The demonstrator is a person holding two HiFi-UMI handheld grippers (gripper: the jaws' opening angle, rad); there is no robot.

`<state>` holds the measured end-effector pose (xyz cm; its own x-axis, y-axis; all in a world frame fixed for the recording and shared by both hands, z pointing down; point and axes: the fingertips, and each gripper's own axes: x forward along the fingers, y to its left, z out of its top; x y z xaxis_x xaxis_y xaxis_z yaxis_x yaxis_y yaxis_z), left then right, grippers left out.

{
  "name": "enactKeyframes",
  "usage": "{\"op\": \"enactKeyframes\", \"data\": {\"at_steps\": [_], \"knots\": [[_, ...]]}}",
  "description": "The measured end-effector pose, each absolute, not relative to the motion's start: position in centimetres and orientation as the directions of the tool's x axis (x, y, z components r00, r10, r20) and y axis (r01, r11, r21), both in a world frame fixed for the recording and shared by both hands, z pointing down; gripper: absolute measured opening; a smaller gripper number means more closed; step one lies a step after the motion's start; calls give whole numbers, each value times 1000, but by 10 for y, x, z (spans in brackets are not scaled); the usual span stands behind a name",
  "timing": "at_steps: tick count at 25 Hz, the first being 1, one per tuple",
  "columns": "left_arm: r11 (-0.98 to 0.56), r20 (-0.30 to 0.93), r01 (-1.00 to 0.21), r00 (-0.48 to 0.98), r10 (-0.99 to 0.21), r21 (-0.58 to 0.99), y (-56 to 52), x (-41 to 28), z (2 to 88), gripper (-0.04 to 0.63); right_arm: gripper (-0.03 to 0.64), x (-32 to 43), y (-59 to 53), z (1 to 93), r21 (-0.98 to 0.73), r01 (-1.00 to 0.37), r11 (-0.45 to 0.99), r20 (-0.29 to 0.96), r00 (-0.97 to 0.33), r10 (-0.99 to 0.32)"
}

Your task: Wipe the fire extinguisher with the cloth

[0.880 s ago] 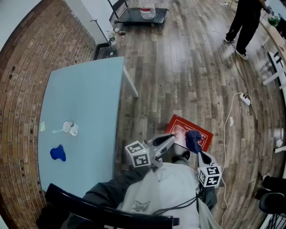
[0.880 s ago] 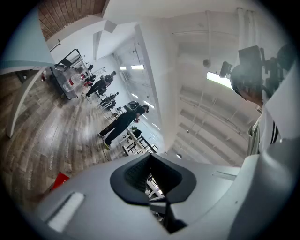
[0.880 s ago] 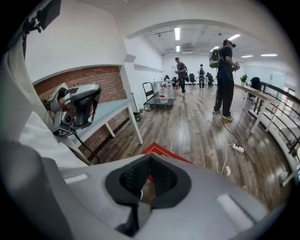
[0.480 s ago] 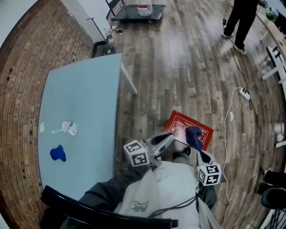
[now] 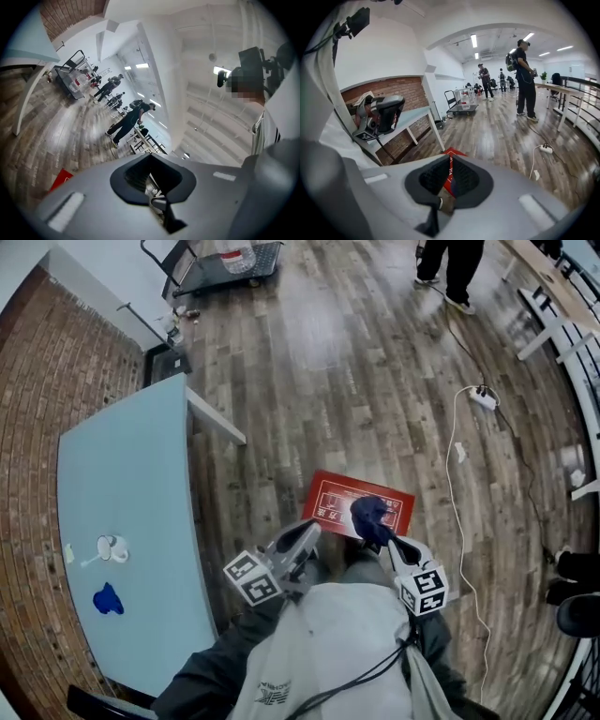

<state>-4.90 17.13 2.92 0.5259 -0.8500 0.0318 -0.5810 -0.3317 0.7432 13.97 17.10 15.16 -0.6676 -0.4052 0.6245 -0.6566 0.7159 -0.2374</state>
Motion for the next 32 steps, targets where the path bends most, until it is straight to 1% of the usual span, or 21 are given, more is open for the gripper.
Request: {"op": "enactKeyframes", "data": {"at_steps": [3,4,6,7,8,11,13,14,16,18,19,21,24,26,28,29,30,32], "knots": [[-277,70,-616,477,-876,737,166,-47,46,3,25,137,158,191,-199,-602,773,677,-655,-336],[-256,84,-623,463,-882,739,165,-45,55,3,46,133,155,209,-184,-575,797,700,-646,-305],[-217,116,-627,447,-887,748,165,-43,77,3,133,122,151,246,-173,-516,839,744,-627,-232],[-199,134,-623,446,-885,756,165,-42,89,3,162,114,150,265,-169,-489,856,765,-612,-199],[-182,151,-614,450,-880,768,166,-41,101,3,171,107,148,283,-158,-466,871,785,-594,-176],[-141,195,-571,485,-852,809,177,-41,136,3,172,87,144,331,-91,-421,902,835,-526,-161],[-142,215,-558,524,-824,817,179,-49,157,3,172,74,136,360,-37,-419,907,855,-483,-188],[-146,221,-558,537,-814,817,178,-56,164,3,168,67,127,369,-9,-440,898,854,-471,-222],[-142,230,-553,549,-804,821,177,-72,175,3,154,55,108,373,17,-539,842,834,-457,-309],[-129,238,-552,543,-805,824,180,-93,184,3,145,35,95,372,0,-634,773,817,-446,-366],[-118,246,-559,533,-810,821,180,-105,190,3,142,19,91,371,-8,-649,761,808,-452,-377],[-90,271,-582,503,-821,808,180,-132,204,3,138,-26,91,369,-8,-599,801,794,-490,-359],[-62,308,-620,472,-826,782,173,-165,225,3,136,-92,110,367,-24,-447,894,789,-558,-258],[-63,315,-637,463,-829,769,163,-177,234,3,126,-110,128,365,-72,-389,918,775,-601,-194],[-73,313,-642,466,-828,763,154,-179,239,3,114,-89,139,363,-59,-379,924,775,-601,-197],[-81,311,-642,473,-824,762,149,-177,241,3,110,-62,139,363,-24,-405,914,786,-573,-233],[-90,308,-641,482,-820,762,145,-174,243,3,109,-25,135,363,18,-457,889,803,-523,-286],[-101,302,-633,496,-814,768,141,-168,246,3,104,64,130,365,95,-602,792,848,-369,-382]]}}
